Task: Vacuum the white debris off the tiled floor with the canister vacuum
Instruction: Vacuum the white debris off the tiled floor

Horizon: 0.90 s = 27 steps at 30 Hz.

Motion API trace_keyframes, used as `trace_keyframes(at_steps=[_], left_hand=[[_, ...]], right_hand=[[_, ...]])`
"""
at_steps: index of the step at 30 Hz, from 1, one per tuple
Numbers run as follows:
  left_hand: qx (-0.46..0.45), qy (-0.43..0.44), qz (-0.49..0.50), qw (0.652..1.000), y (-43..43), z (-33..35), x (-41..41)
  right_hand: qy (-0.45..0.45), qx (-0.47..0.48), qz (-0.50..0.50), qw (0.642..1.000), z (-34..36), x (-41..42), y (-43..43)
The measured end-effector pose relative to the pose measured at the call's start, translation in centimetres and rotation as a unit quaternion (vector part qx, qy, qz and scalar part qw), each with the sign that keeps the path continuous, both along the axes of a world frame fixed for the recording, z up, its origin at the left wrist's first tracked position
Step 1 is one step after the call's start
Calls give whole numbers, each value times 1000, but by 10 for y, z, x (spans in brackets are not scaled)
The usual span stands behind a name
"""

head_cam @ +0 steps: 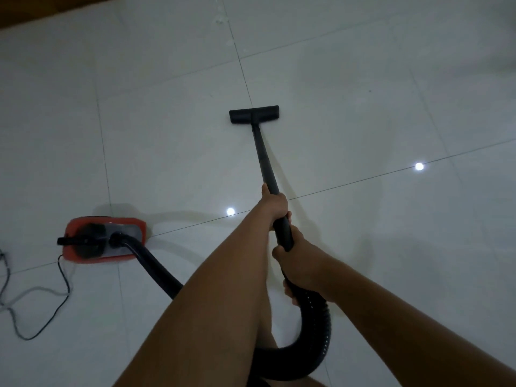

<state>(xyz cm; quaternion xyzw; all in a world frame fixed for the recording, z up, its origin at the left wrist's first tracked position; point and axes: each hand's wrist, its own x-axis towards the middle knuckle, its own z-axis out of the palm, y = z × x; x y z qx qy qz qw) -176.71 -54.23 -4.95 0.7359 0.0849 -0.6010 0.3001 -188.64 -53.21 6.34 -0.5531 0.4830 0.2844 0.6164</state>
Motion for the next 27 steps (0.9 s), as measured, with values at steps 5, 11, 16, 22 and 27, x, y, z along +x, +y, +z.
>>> trace_keyframes(at_steps=[5, 11, 16, 22, 27], left_hand=[[-1, -2, 4, 1000, -11, 2, 7], [-5, -2, 25, 1000, -40, -11, 43], [-5, -2, 33, 999, -75, -22, 91], [-9, -3, 39, 999, -123, -26, 153], [-10, -3, 34, 999, -152, -26, 202]], right_hand=[[-9, -3, 18, 1000, 1, 6, -15], [2, -5, 28, 1000, -22, 39, -45], [2, -4, 41, 999, -37, 85, -79], [-10, -10, 46, 999, -39, 146, -128], [-3, -18, 50, 999, -42, 194, -155]])
